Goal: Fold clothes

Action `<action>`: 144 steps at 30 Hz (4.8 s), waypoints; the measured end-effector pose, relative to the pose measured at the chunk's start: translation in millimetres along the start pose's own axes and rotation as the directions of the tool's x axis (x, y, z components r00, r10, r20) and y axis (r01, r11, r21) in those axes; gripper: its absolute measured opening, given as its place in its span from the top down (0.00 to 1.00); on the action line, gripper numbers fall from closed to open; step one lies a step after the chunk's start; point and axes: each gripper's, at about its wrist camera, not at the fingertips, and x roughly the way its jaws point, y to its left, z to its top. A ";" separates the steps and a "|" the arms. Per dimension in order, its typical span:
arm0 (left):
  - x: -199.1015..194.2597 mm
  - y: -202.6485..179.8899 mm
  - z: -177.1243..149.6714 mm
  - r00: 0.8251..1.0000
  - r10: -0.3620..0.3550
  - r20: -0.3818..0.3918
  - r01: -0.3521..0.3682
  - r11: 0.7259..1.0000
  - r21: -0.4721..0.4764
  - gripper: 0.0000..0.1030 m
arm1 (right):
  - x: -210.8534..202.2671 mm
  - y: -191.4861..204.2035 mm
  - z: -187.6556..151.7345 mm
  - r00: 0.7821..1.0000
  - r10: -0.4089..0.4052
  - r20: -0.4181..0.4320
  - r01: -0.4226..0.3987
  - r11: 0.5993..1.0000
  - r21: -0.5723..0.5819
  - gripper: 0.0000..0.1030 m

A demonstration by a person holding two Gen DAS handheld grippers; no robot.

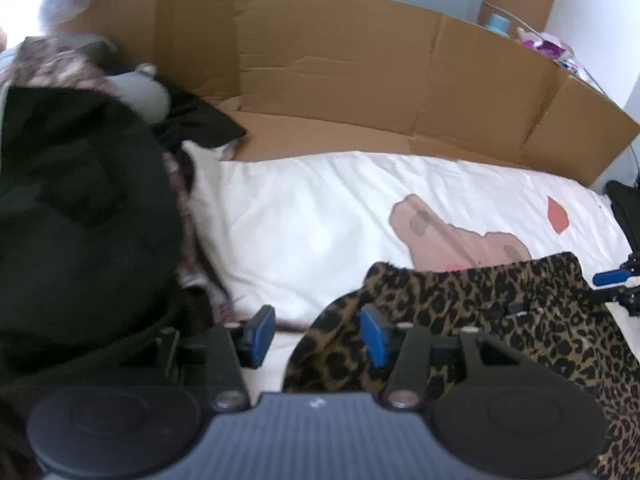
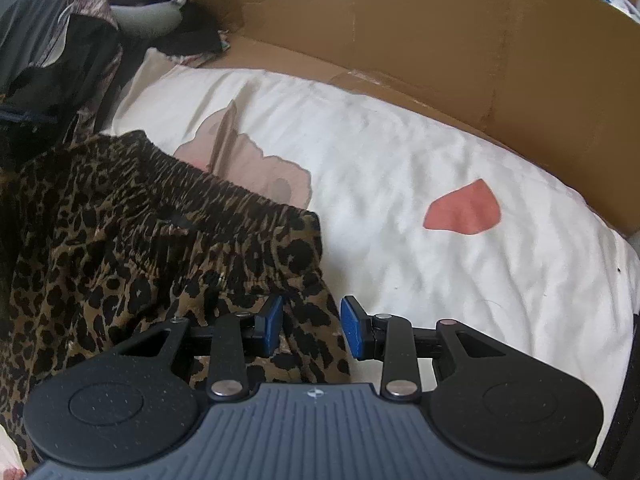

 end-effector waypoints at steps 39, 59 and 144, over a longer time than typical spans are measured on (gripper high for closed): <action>89.8 4.5 6.6 0.989 -0.073 -0.131 0.075 0.997 0.015 0.38 | 24.7 -36.1 10.8 0.999 -0.014 0.036 0.004 0.962 0.274 0.39; 66.7 -16.0 14.4 0.983 -0.172 -0.064 0.172 0.985 0.008 0.97 | 6.5 -36.1 5.3 0.997 -0.079 0.025 0.070 0.967 0.246 1.00; -55.7 -168.7 -118.1 0.968 -0.225 -0.115 0.194 0.952 -0.235 0.49 | -178.6 -47.2 -179.3 0.977 -0.203 0.058 0.151 0.864 0.480 0.63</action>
